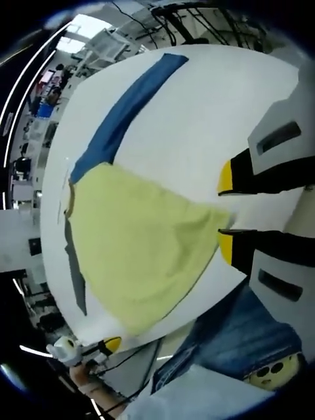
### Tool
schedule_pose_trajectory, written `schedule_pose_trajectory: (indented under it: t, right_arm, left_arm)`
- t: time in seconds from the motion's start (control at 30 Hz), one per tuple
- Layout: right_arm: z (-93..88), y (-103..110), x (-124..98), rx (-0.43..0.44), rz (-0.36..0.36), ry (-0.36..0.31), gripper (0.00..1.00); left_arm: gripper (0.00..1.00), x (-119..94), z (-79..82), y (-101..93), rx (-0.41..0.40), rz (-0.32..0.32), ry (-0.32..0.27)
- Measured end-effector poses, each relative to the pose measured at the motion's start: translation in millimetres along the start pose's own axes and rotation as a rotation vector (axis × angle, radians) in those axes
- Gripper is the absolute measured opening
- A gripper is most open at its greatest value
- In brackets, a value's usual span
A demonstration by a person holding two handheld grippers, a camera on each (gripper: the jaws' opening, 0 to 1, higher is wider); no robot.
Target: Fold the garment on the visible template until the final outline fits inside the template.
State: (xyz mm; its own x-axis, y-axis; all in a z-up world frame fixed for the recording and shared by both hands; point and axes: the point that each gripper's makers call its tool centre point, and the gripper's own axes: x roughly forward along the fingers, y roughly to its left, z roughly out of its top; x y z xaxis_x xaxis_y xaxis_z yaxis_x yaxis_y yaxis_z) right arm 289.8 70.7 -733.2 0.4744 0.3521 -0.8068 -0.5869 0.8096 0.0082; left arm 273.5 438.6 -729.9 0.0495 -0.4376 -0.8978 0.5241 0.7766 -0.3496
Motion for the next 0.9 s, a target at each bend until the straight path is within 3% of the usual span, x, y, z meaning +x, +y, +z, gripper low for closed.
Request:
schedule_pose_trajectory:
  t: [0.13, 0.27, 0.37, 0.4, 0.67, 0.83, 0.9]
  right_arm:
    - [5.1, -1, -2, -0.013, -0.002, -0.004, 0.23]
    - [11.5, -1, -4, -0.019, -0.001, -0.018, 0.25]
    - [12.8, -1, -3, -0.025, -0.002, -0.018, 0.26]
    - [12.8, -1, -3, -0.026, -0.002, -0.017, 0.27]
    - [17.7, 1, -3, -0.026, 0.004, -0.030, 0.32]
    - [14.9, 2, 0, -0.031, -0.004, -0.018, 0.35]
    - [14.4, 3, 0, -0.030, -0.002, -0.018, 0.36]
  left_arm:
    - [0.01, -7, 15.1, 4.9, 0.052, 0.038, -0.063]
    - [0.08, -15, 32.2, 8.4, 0.128, 0.083, -0.137]
    - [0.12, -20, 43.1, 10.0, 0.201, 0.121, -0.177]
    - [0.13, -22, 49.3, 11.0, 0.263, 0.139, -0.201]
    - [0.22, -36, 66.5, 24.3, 0.274, 0.222, -0.291]
    - [0.44, -43, 71.7, 40.8, 0.289, 0.295, -0.323]
    - [0.42, -44, 71.5, 43.0, 0.287, 0.292, -0.329]
